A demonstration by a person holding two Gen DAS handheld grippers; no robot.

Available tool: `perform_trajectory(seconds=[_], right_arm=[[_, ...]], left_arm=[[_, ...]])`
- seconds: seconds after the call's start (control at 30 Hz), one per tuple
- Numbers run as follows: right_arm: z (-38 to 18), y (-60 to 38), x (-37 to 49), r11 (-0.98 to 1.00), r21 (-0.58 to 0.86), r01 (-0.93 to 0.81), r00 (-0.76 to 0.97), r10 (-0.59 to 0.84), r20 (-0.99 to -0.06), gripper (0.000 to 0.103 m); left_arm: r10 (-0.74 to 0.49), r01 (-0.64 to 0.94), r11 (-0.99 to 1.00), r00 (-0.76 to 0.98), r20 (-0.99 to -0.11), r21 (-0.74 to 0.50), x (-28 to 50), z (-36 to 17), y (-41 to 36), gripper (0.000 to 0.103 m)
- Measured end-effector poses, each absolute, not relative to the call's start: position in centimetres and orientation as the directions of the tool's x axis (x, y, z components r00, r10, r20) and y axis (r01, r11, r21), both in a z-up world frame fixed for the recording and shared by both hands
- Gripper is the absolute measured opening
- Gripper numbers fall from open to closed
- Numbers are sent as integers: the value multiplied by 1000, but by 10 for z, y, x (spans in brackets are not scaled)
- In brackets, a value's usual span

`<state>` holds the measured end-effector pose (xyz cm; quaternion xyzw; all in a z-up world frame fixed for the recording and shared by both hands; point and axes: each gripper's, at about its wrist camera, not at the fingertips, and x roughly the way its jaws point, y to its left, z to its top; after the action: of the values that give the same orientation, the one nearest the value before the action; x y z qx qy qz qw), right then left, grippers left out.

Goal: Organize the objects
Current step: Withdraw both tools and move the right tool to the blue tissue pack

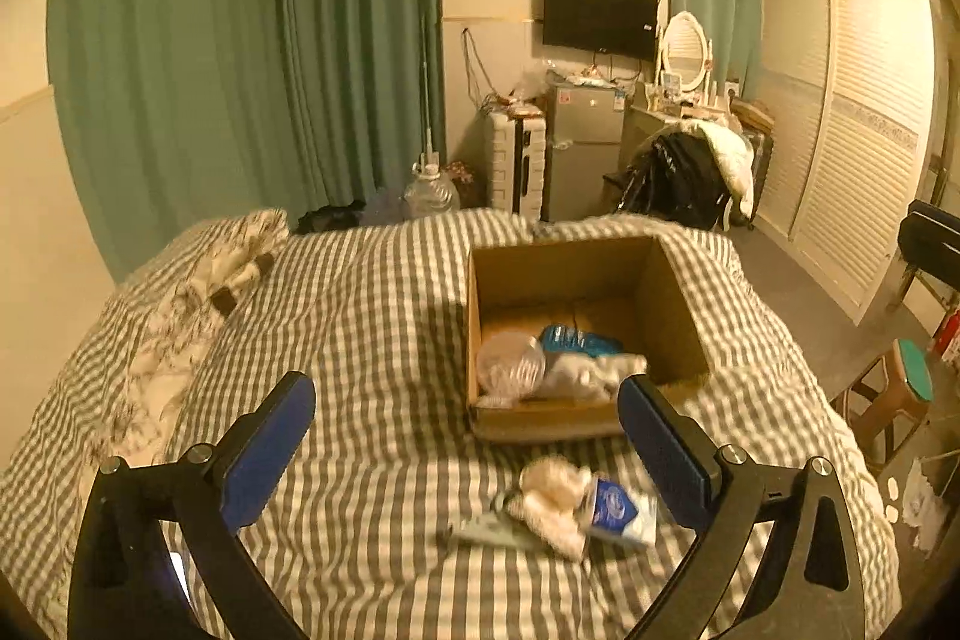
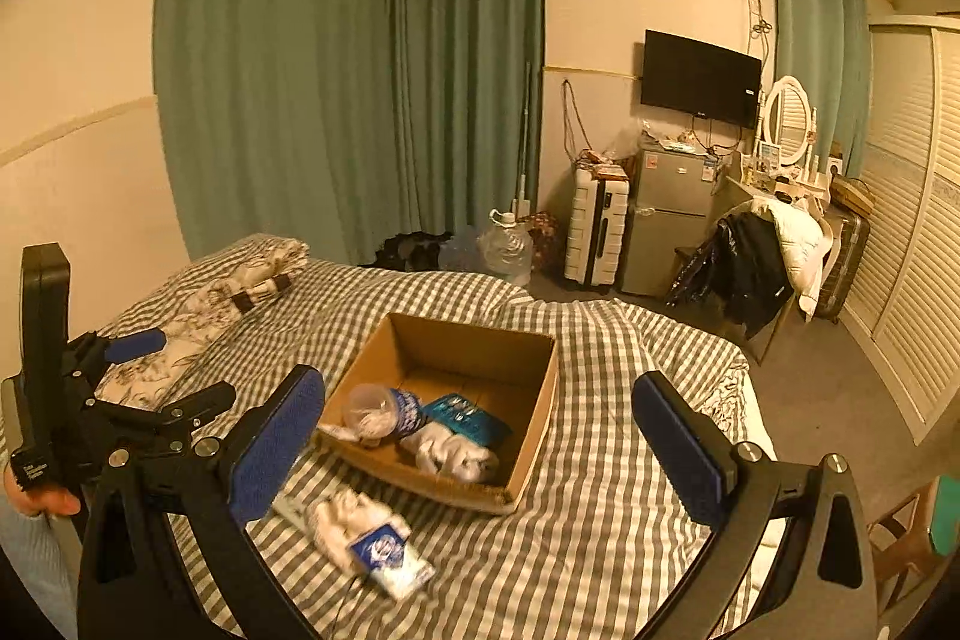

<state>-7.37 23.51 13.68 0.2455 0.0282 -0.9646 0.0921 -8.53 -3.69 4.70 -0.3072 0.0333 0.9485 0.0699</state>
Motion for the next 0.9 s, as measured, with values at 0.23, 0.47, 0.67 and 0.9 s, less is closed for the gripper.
perform_trajectory(seconds=[0.23, 0.47, 0.67, 0.9], right_arm=[[78, 224, -57, -978, -42, 204, -828, -149, -541, 103], [-13, 203, -82, -965, -47, 259, -717, -159, -678, 103], [-74, 177, -115, -937, -52, 345, -594, -175, -785, 103], [-120, 158, -146, -923, -28, 384, -462, -166, -871, 100]], left_arm=[[70, -75, -997, -761, -645, -21, -71, -12, -42, 103], [38, -75, -997, -696, -717, 19, -73, -71, -34, 103], [-11, -54, -997, -671, -741, 64, -84, -89, -41, 103], [-5, -47, -998, -648, -761, 46, -89, -100, -49, 103]])
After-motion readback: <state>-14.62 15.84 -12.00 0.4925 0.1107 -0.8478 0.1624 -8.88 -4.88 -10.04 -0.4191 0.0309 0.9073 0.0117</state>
